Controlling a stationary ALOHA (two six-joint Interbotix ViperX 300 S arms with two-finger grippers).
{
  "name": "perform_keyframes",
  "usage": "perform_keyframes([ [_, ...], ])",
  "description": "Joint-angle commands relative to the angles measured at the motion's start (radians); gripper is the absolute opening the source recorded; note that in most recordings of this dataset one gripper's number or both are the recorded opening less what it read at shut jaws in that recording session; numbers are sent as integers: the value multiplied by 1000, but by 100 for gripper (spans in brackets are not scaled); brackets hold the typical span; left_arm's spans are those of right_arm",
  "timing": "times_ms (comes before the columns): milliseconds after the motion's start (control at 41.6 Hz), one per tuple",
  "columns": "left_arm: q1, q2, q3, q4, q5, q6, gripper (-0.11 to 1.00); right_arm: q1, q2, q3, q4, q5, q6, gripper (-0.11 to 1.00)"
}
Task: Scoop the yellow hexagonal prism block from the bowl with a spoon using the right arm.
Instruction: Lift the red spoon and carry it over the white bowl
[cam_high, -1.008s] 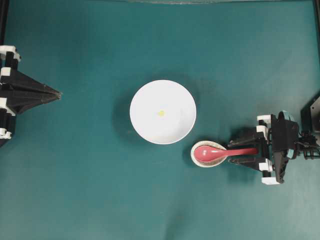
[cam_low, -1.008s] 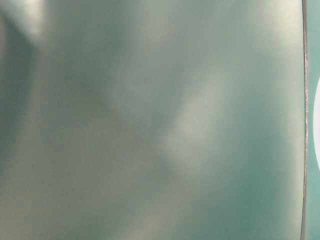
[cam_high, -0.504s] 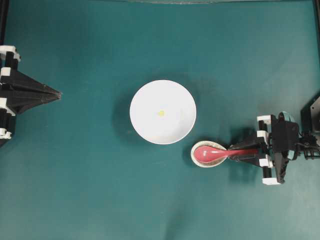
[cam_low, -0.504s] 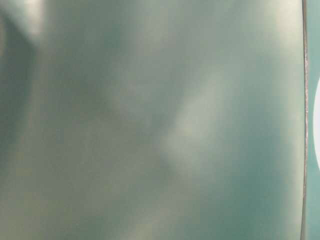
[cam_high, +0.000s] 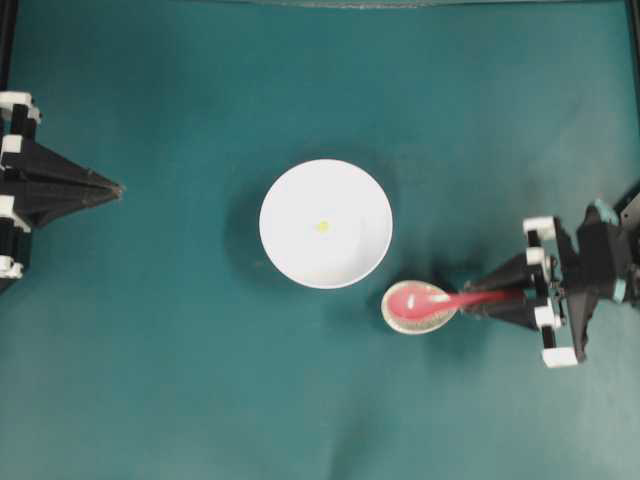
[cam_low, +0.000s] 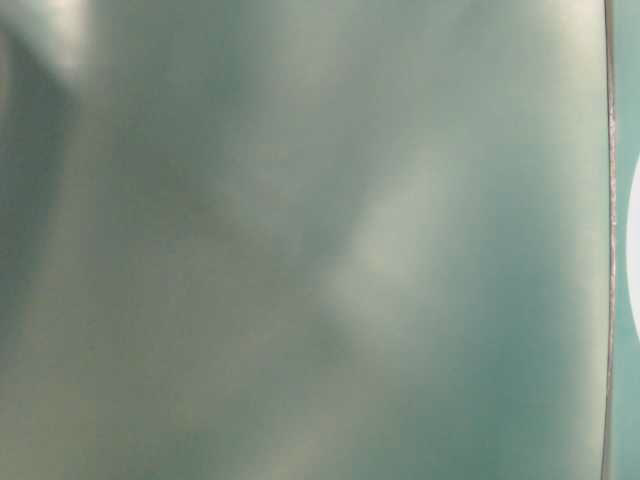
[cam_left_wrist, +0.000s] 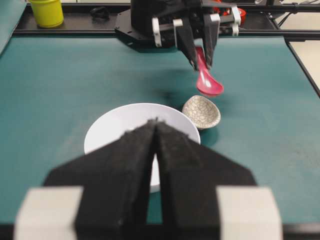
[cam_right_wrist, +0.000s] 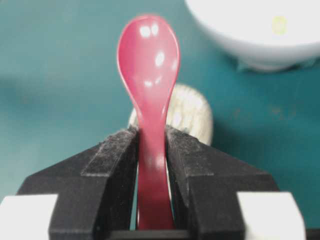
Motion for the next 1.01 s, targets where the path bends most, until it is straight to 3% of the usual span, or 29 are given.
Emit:
perform_keyframes([
  [0,0,8,-14,3,-5,-5,1,-44,-86,-38,-2,81,-25,24],
  [120,0,8,-14,3,-5,-5,1,-106,-160,-81,-5,192,-66,24],
  [264,0,6,-15,3,-5,-5,1,-164,-224,-155,-5,342,-167,24],
  [384,0,6,-15,3,-5,-5,1,-199,-242,-222,-5,445,-253,24],
  [480,0,5,-15,3,-5,-5,1,-221,-238,-268,-5,509,-282,24],
  [984,0,6,-15,3,-5,-6,1,-350,-175,-405,5,707,-256,24],
])
